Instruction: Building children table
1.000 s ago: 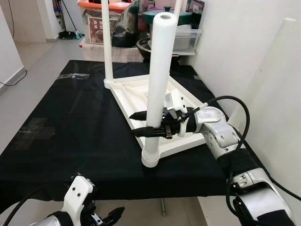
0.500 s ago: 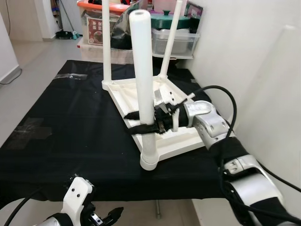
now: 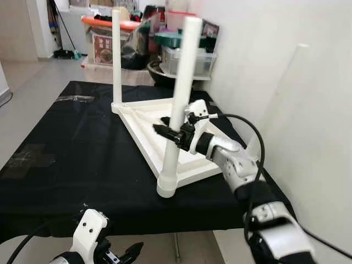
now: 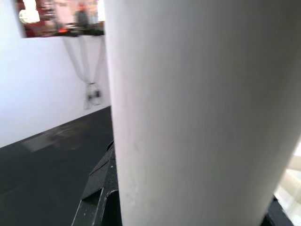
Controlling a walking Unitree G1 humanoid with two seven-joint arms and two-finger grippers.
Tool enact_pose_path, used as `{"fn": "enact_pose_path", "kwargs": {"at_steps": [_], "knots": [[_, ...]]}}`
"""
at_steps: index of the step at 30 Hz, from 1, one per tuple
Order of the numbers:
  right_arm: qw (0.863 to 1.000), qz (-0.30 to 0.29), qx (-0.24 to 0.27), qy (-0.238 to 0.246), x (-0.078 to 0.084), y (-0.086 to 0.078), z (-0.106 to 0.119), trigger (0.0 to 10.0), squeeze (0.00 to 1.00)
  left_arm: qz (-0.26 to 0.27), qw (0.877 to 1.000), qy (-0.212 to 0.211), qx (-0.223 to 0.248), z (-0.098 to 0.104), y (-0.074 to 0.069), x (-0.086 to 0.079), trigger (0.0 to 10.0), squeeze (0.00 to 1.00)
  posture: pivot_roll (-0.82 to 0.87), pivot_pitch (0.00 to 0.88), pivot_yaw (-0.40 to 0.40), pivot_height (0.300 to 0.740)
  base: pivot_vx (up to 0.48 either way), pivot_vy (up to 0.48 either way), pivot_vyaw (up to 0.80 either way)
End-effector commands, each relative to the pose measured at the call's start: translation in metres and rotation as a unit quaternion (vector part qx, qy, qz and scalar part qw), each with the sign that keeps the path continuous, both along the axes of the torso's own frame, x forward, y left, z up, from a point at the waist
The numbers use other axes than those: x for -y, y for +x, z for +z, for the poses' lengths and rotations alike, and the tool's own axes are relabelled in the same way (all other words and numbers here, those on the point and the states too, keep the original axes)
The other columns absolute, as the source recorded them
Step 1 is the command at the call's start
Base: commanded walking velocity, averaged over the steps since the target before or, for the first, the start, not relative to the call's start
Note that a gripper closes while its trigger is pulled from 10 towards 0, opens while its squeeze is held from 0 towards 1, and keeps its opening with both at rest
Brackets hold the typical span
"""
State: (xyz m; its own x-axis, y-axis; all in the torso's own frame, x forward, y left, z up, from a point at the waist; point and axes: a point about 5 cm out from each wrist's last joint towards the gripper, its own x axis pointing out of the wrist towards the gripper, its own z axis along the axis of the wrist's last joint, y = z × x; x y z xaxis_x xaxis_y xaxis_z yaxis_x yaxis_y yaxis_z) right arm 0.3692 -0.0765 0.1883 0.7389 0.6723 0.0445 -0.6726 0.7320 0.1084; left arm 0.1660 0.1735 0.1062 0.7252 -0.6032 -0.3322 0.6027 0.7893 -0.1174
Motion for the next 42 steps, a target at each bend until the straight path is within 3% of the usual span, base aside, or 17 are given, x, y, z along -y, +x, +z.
{"fn": "enact_pose_path", "kwargs": {"at_steps": [1, 4, 5, 7, 13, 15, 20, 24, 29, 39, 40, 41, 42], "knots": [[0.991, -0.106, -0.061, -0.046, 0.021, -0.002, -0.037, 0.0, 0.0, 0.009, 1.0, 0.001, 0.002, -0.002, 0.002, 0.0, 10.0, 0.0, 0.11, 0.0, -0.137, 0.74, 0.0, 0.0, 0.0], [0.955, -0.283, -0.079, -0.044, 0.034, -0.011, -0.052, 0.0, 0.0, 0.022, 1.0, 0.008, 0.009, -0.002, 0.008, -0.003, 10.0, 0.0, 0.11, 0.0, -0.134, 0.74, 0.0, 0.0, 0.0], [0.955, -0.283, -0.079, -0.044, 0.034, -0.011, -0.052, 0.0, 0.0, 0.022, 1.0, 0.008, 0.009, -0.002, 0.008, -0.003, 10.0, 0.0, 0.11, 0.0, -0.134, 0.74, 0.0, 0.0, 0.0], [0.939, -0.331, -0.088, -0.043, 0.033, -0.015, -0.055, 0.0, 0.0, 0.028, 0.999, 0.01, 0.014, -0.002, 0.011, -0.005, 10.0, 0.0, 0.11, 0.0, -0.132, 0.74, 0.0, 0.0, 0.0], [0.937, -0.333, -0.093, -0.053, 0.026, -0.014, -0.054, 0.0, 0.0, 0.032, 0.999, 0.009, 0.017, -0.002, 0.015, -0.005, 10.0, 0.0, 0.11, 0.0, -0.131, 0.74, 0.0, 0.0, 0.0], [0.921, -0.359, -0.143, -0.044, 0.023, -0.01, -0.059, 0.0, 0.0, 0.035, 0.999, 0.01, 0.018, -0.003, 0.016, -0.005, 10.0, 0.0, 0.11, 0.0, -0.135, 0.74, 0.0, 0.0, 0.0], [0.911, -0.377, -0.165, -0.031, 0.021, -0.008, -0.06, 0.0, 0.0, 0.038, 0.999, 0.011, 0.018, -0.003, 0.017, -0.007, 10.0, 0.0, 0.12, 0.0, -0.137, 0.74, 0.0, 0.0, 0.0], [0.887, -0.413, -0.203, -0.027, 0.02, -0.007, -0.065, 0.0, 0.0, 0.045, 0.999, 0.014, 0.017, -0.006, 0.019, -0.009, 10.0, 0.0, 0.11, 0.0, -0.136, 0.74, 0.0, 0.0, 0.0], [0.872, -0.435, -0.221, -0.032, 0.022, -0.007, -0.07, 0.0, 0.0, 0.045, 0.999, 0.016, 0.017, -0.007, 0.021, -0.007, 10.0, 0.0, 0.11, 0.0, -0.135, 0.74, 0.0, 0.0, 0.0], [0.871, -0.434, -0.227, -0.038, 0.017, -0.007, -0.071, 0.0, 0.0, 0.045, 0.999, 0.02, 0.021, -0.007, 0.023, -0.007, 10.0, 0.0, 0.11, 0.0, -0.132, 0.74, 0.0, 0.0, 0.0], [0.871, -0.431, -0.231, -0.04, 0.015, -0.008, -0.073, 1.5, 0.0, 0.044, 0.999, 0.021, 0.021, -0.007, 0.022, -0.007, 10.0, 0.0, 0.11, 0.0, -0.13, 0.74, 0.0, 0.0, 0.0], [0.871, -0.431, -0.231, -0.04, 0.015, -0.008, -0.073, 1.5, 0.0, 0.044, 0.999, 0.021, 0.021, -0.007, 0.022, -0.007, 10.0, 0.0, 0.11, 0.0, -0.13, 0.74, 0.0, 0.0, 0.0], [0.873, -0.425, -0.234, -0.041, 0.014, -0.009, -0.073, 10.0, 0.0, 0.043, 0.999, 0.022, 0.021, -0.007, 0.022, -0.006, 10.0, 0.0, 0.11, 0.0, -0.127, 0.74, 0.0, 0.0, 0.0]]}}
